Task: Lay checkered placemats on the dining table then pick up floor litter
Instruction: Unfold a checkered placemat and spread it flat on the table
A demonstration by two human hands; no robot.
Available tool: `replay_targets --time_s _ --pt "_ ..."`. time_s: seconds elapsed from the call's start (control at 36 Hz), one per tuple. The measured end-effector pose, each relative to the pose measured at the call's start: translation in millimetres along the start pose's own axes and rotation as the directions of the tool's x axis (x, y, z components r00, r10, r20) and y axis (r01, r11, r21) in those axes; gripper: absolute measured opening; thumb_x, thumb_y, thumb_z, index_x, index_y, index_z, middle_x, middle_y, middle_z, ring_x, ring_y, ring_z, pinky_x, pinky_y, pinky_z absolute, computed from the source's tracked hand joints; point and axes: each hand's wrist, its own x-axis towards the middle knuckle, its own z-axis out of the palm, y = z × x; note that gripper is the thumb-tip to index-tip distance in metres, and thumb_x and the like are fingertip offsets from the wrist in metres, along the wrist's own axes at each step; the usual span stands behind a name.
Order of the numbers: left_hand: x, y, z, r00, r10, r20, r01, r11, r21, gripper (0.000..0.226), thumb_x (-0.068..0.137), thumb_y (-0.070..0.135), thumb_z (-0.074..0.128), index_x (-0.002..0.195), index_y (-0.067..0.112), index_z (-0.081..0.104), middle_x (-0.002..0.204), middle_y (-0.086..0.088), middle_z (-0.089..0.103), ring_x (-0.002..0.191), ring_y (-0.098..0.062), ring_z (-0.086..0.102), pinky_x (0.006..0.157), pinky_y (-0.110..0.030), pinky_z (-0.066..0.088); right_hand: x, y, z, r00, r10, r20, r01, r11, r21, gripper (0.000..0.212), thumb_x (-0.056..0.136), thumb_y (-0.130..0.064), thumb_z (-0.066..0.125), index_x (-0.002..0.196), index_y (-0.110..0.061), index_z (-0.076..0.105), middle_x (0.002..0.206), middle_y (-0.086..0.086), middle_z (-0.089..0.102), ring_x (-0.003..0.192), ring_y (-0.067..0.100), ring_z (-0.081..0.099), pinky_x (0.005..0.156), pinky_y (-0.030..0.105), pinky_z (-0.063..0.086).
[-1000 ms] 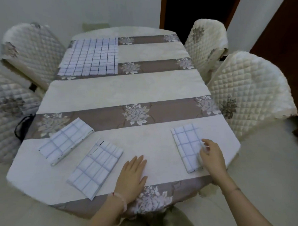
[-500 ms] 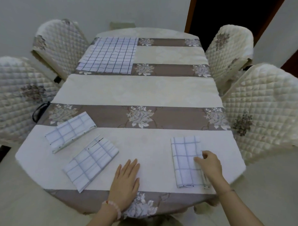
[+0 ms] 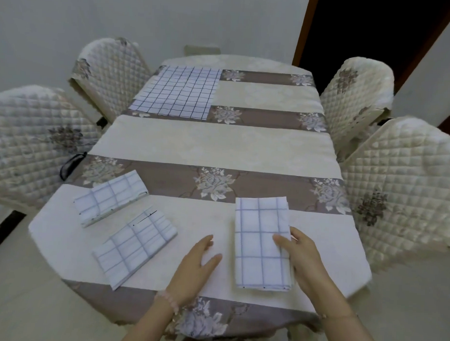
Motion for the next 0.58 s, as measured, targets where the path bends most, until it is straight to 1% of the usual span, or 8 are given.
replay_targets --time_s 0.06,0.14,0.22,0.31,0.42,0.47,0.53,0.58 --pt "3 23 3 0.993 -0.071 0.097 0.099 0.944 -0.316 0.039 0.090 0.043 0.054 0.127 0.036 0.045 0.126 0.013 0.058 0.109 0.001 0.057 0.084 -0.017 0.046 -4 0 8 0.999 0.009 0.031 -0.010 0.999 0.037 0.018 0.087 -0.006 0.061 0.101 -0.015 0.068 0.096 0.002 0.076 0.088 0.022 0.072 0.079 0.038 0.058" --pt "7 44 10 0.990 -0.089 0.107 0.131 0.859 -0.495 0.024 0.090 0.026 0.060 0.114 0.024 0.057 0.109 0.004 0.070 0.092 -0.008 0.070 0.067 -0.022 0.055 -9 1 18 0.998 0.017 0.059 -0.021 0.997 0.070 0.018 0.086 -0.007 0.063 0.101 -0.016 0.068 0.095 0.003 0.076 0.086 0.023 0.073 0.071 0.034 0.060" --pt "8 48 13 0.998 -0.061 -0.006 0.051 0.877 -0.477 0.019 0.089 0.007 0.059 0.108 0.011 0.059 0.105 -0.006 0.070 0.082 -0.010 0.070 0.061 -0.019 0.053 -14 2 20 0.996 0.044 0.076 -0.052 0.993 0.102 0.016 0.086 -0.011 0.063 0.100 -0.016 0.069 0.095 0.002 0.076 0.085 0.021 0.073 0.064 0.030 0.059" --pt "7 42 9 0.999 -0.038 -0.010 0.029 0.890 -0.456 0.018 0.090 0.003 0.057 0.107 0.007 0.059 0.108 -0.009 0.069 0.088 -0.018 0.068 0.059 -0.017 0.051 -16 0 19 0.993 0.086 0.085 -0.095 0.990 0.105 0.014 0.088 -0.020 0.061 0.099 -0.016 0.070 0.095 0.001 0.076 0.081 0.018 0.073 0.062 0.028 0.056" --pt "6 30 0 0.999 -0.021 0.029 0.031 0.913 -0.408 0.021 0.091 0.004 0.056 0.103 0.019 0.062 0.111 -0.002 0.069 0.101 -0.020 0.066 0.077 -0.025 0.056 -15 -5 15 0.991 0.104 0.082 -0.114 0.984 0.137 0.017 0.091 -0.020 0.057 0.098 -0.013 0.071 0.092 0.003 0.075 0.075 0.014 0.070 0.059 0.023 0.054" --pt "6 26 -3 0.999 -0.013 0.037 0.026 0.928 -0.372 0.024 0.091 0.007 0.056 0.102 0.027 0.060 0.107 0.005 0.068 0.099 -0.018 0.066 0.075 -0.023 0.055 -15 -7 15 0.992 0.089 0.088 -0.100 0.986 0.133 0.017 0.092 -0.016 0.057 0.096 -0.011 0.072 0.090 0.004 0.074 0.074 0.013 0.069 0.060 0.022 0.055" --pt "5 26 -5 0.999 -0.040 0.032 0.048 0.942 -0.332 0.027 0.091 0.012 0.057 0.111 0.029 0.053 0.104 0.011 0.061 0.090 -0.013 0.063 0.067 -0.016 0.051 -17 -8 17 0.993 0.071 0.093 -0.084 0.987 0.139 0.015 0.091 -0.013 0.058 0.093 -0.009 0.072 0.087 0.004 0.074 0.072 0.012 0.069 0.060 0.021 0.055" --pt "5 27 -4 0.998 -0.054 -0.043 0.044 0.978 -0.202 0.041 0.090 0.017 0.059 0.126 0.027 0.041 0.107 0.010 0.051 0.097 -0.012 0.056 0.075 -0.019 0.049 -20 -9 21 0.994 0.051 0.096 -0.064 0.988 0.140 0.014 0.091 -0.012 0.058 0.091 -0.009 0.072 0.086 0.004 0.074 0.073 0.013 0.070 0.060 0.021 0.055"
